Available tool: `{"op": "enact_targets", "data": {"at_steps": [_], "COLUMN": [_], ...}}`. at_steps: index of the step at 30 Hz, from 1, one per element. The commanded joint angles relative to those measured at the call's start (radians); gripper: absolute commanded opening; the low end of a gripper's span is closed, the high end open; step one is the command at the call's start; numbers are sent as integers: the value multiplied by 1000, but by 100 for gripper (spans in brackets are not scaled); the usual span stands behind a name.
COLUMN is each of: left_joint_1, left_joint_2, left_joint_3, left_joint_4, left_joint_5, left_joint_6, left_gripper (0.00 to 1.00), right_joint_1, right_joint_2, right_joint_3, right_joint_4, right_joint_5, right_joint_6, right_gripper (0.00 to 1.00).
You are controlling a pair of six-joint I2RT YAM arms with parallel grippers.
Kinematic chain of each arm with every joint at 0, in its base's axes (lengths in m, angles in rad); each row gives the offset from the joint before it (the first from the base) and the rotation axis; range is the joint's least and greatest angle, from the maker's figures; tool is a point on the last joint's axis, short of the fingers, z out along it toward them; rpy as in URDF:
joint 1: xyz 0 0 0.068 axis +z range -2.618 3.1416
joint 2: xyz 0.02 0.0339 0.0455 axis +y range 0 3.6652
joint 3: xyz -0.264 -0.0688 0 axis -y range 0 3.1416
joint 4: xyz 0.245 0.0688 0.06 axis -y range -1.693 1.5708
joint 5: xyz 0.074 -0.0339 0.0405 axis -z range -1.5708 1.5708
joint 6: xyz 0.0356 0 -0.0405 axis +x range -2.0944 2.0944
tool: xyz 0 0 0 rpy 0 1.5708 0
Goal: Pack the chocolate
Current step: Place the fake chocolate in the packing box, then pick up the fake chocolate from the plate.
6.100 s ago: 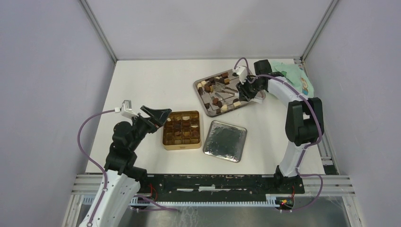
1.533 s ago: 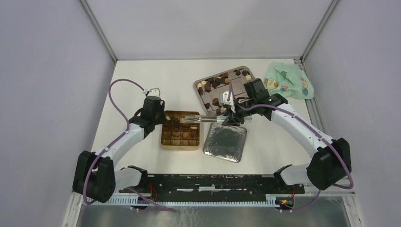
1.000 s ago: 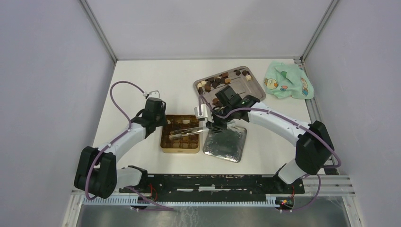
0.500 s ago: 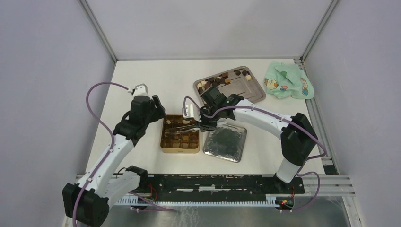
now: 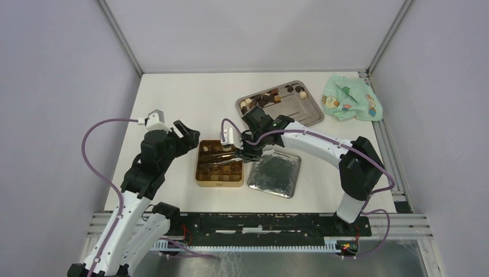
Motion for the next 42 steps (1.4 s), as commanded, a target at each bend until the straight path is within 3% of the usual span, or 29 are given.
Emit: {"op": "enact_targets", "data": {"at_steps": [1, 6, 11, 20, 25, 30, 35, 42], "left_joint_1": [-5, -5, -4, -4, -4, -5, -5, -3], "left_joint_2": [-65, -141, -192, -206, -168, -168, -157, -152], "left_joint_3": [-22, -31, -31, -58, -66, -85, -98, -131], "left_joint_4": [28, 73, 127, 232, 238, 211, 185, 177], "left_joint_5": [57, 98, 131, 212, 235, 215, 202, 196], "left_joint_6": [-98, -142, -182, -217, -220, -219, -209, -224], "left_gripper": [80, 86, 99, 100, 100, 99, 99, 98], "right_joint_1": [4, -9, -65, -378, -571, -733, -753, -750], "right_joint_2": [-28, -97, -197, -339, -361, -257, -154, -132], "right_joint_3": [39, 9, -82, -237, -287, -207, -119, -125], "right_joint_4": [22, 2, 4, 72, 171, 161, 70, 25], "right_joint_5": [-35, -106, -199, -334, -289, -173, -104, -81], "right_joint_6": [12, -18, -55, -38, 58, 111, 16, -53], "right_gripper": [42, 42, 41, 41, 41, 41, 40, 40]}}
